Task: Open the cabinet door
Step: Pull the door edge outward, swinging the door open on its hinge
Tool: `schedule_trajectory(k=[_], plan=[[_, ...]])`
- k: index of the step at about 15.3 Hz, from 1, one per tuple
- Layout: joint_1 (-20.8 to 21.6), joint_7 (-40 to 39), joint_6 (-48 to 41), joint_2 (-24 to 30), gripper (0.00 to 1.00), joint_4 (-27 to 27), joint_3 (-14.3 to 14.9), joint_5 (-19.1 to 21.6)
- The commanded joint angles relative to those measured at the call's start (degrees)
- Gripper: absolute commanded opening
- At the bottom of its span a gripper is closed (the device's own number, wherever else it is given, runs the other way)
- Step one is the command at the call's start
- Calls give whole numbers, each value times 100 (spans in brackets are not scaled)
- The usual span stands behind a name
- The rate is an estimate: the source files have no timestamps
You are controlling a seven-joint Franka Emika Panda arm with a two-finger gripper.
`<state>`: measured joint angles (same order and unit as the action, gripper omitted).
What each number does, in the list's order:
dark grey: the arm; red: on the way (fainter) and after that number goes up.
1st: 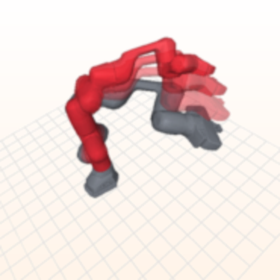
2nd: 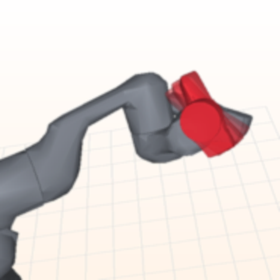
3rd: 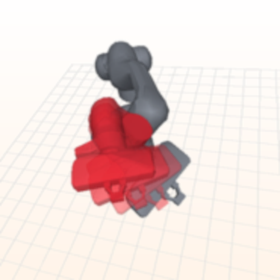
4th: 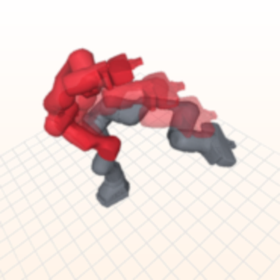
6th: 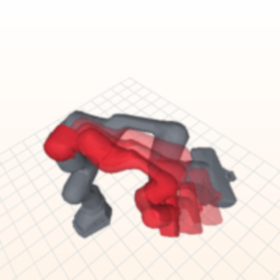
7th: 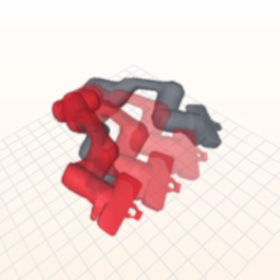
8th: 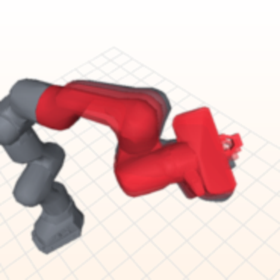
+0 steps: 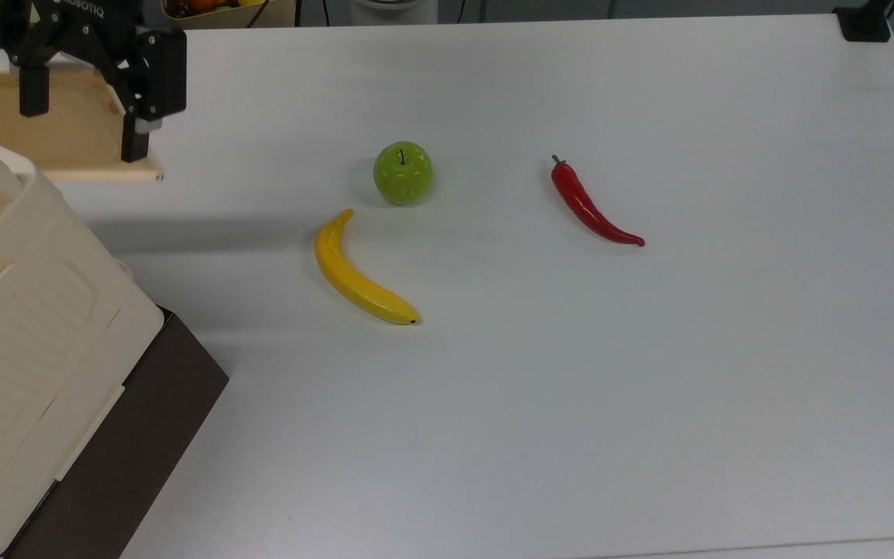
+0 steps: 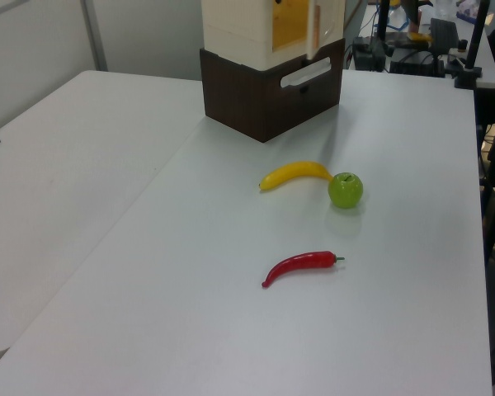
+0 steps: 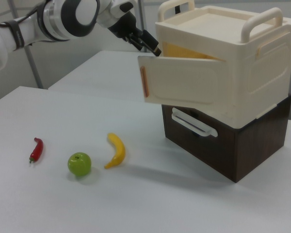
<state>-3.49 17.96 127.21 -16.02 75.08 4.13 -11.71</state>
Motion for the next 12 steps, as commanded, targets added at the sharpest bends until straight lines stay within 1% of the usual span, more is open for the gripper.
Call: schedule_trajectory(k=[1, 6, 9, 12], plan=[[6, -320, -661, 300, 100, 51, -9, 63], [15, -504, -1680, 433, 100, 51, -9, 72], [-11, -619, -2058, 529, 100, 104, 0, 116], [-107, -837, -2515, 556, 100, 104, 61, 353]])
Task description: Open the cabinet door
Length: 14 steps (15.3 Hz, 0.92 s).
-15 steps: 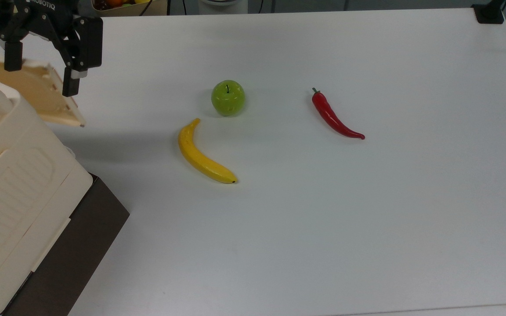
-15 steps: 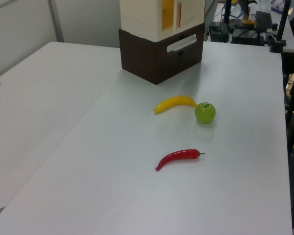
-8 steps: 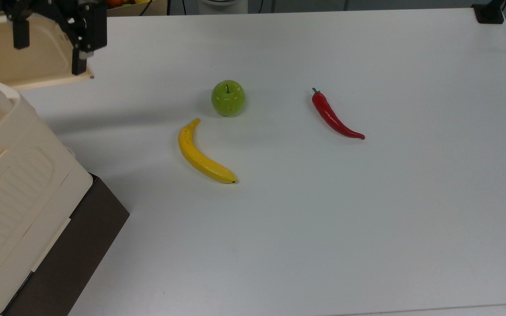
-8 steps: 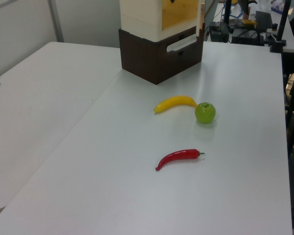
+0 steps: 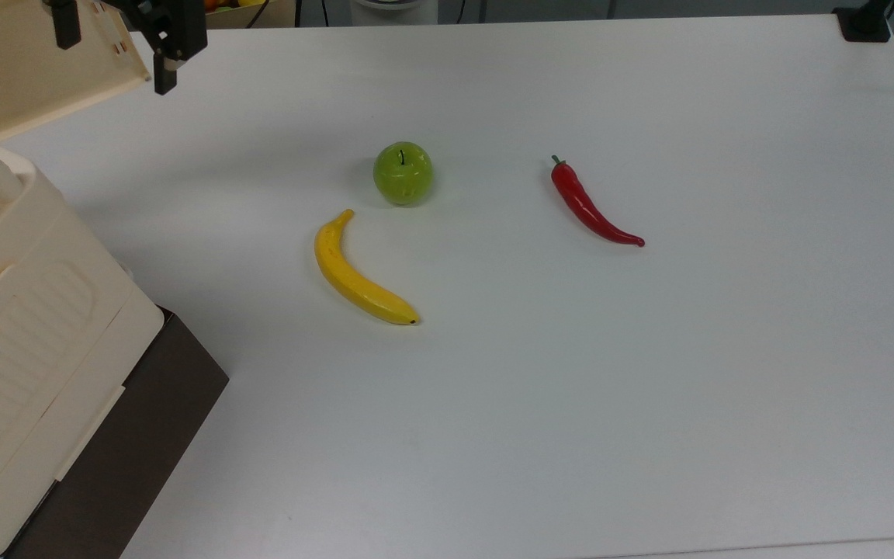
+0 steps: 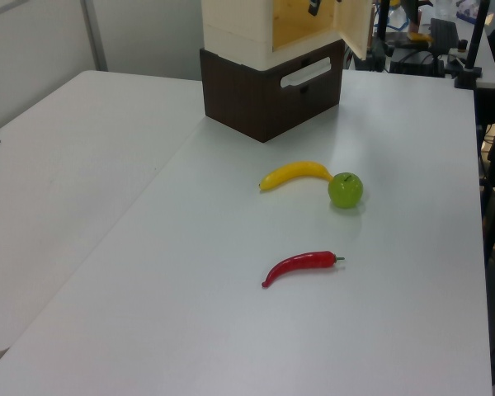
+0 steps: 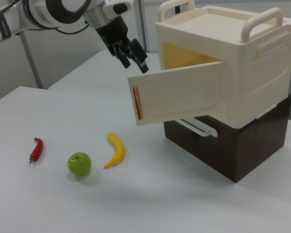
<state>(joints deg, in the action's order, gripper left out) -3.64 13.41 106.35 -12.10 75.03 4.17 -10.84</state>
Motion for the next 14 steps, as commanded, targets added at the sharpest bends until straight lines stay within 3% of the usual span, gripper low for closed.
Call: schedule_trajectory(k=[1, 7, 14], plan=[[-145, -583, -623, 173, 100, 100, 66, 319], [-742, -1489, -1274, 428, 100, 109, 84, 688], [-866, -1648, -1433, 419, 100, 100, 128, 697]])
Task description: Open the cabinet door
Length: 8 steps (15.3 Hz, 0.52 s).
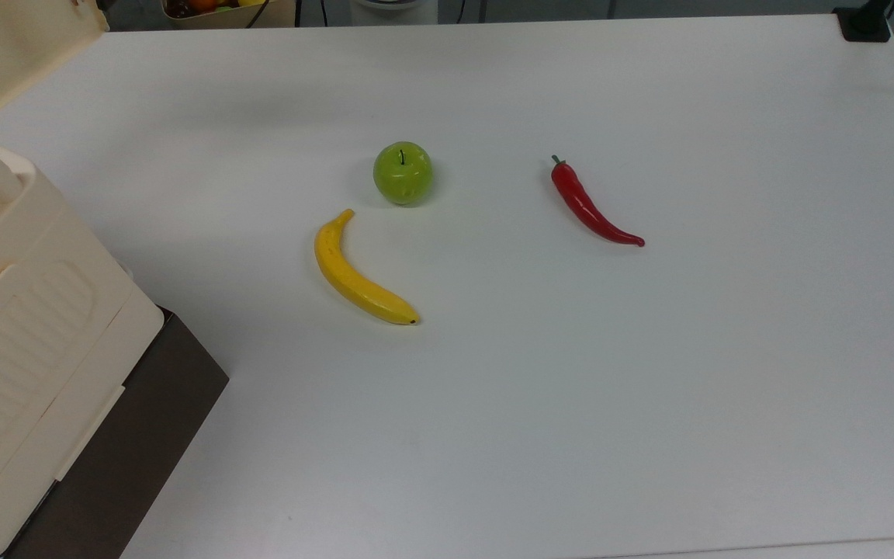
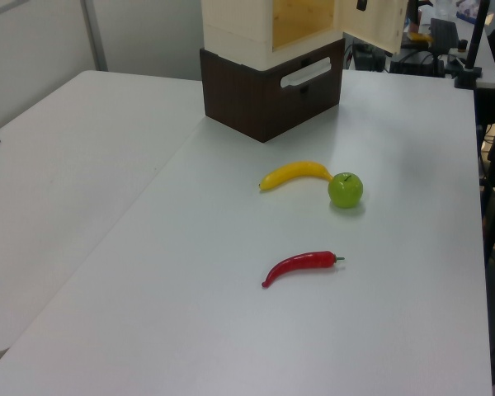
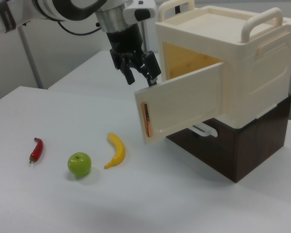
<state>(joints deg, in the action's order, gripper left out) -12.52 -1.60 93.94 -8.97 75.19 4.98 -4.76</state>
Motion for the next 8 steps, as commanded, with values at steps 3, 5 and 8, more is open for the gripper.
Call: schedule_trajectory(k=[3, 5, 8], plan=[[21, -673, -604, 115, 100, 57, 47, 72], [12, -807, -728, 141, 100, 40, 73, -42], [-23, -816, -693, 212, 100, 31, 398, -77]])
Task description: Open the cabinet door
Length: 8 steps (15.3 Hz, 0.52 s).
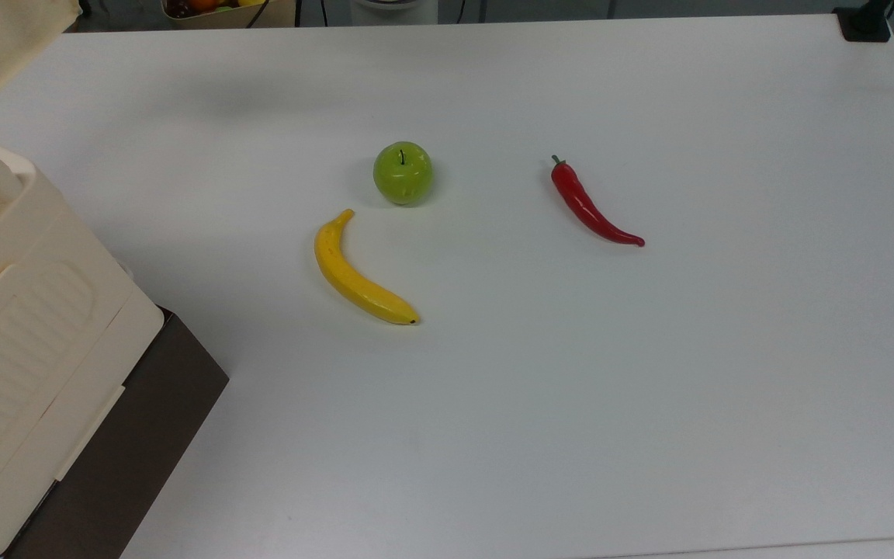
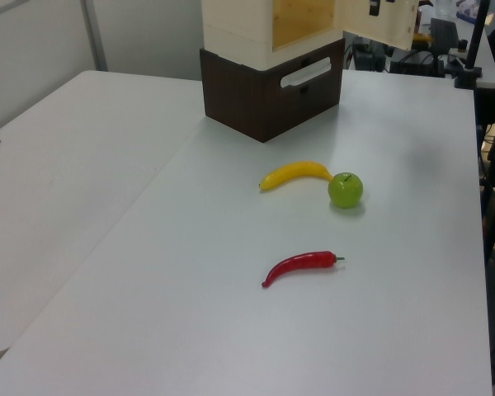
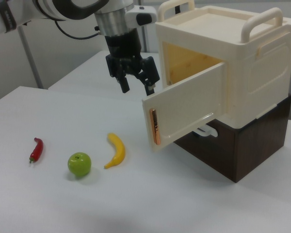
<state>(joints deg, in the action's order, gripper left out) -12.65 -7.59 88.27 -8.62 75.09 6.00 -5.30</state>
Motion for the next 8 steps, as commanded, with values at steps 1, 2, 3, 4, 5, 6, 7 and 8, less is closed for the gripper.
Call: schedule_trajectory(k=[1, 2, 3, 4, 5, 6, 7, 8], plan=[[-18, -217, -126, 185, 100, 40, 366, -41], [-9, -217, -126, 185, 100, 40, 402, -50], [-9, -208, -135, 194, 100, 40, 402, -50], [26, -147, -135, 194, 100, 40, 376, -41], [61, -138, -143, 194, 100, 40, 341, -15], [96, -138, -152, 194, 100, 49, 315, 55], [166, -68, -161, 194, 100, 49, 280, 73], [280, 20, -161, 194, 100, 49, 201, 91]])
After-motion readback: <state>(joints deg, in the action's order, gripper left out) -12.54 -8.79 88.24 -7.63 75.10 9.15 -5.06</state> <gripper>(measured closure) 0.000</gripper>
